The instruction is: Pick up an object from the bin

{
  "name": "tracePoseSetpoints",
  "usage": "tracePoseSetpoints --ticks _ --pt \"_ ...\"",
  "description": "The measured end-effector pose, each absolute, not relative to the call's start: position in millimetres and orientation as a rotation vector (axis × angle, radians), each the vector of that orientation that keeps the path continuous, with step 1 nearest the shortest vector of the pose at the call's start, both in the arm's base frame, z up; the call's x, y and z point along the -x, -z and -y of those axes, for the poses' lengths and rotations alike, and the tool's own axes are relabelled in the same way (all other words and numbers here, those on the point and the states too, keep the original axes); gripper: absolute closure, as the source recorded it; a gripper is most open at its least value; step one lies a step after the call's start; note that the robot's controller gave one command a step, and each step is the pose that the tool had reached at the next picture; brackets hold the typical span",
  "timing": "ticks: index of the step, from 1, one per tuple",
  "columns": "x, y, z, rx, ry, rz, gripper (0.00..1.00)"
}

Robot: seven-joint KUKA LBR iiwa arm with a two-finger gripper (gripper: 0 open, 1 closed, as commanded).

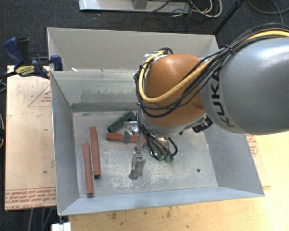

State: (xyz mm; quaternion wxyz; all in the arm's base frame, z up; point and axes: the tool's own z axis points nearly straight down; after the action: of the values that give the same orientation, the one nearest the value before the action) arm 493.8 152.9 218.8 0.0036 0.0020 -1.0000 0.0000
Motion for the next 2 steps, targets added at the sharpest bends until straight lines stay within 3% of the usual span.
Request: tracePoseSetpoints --ticks 2 --pt "-495.8 -222.2 -152.0 0.001 0.002 3.141 0.0"
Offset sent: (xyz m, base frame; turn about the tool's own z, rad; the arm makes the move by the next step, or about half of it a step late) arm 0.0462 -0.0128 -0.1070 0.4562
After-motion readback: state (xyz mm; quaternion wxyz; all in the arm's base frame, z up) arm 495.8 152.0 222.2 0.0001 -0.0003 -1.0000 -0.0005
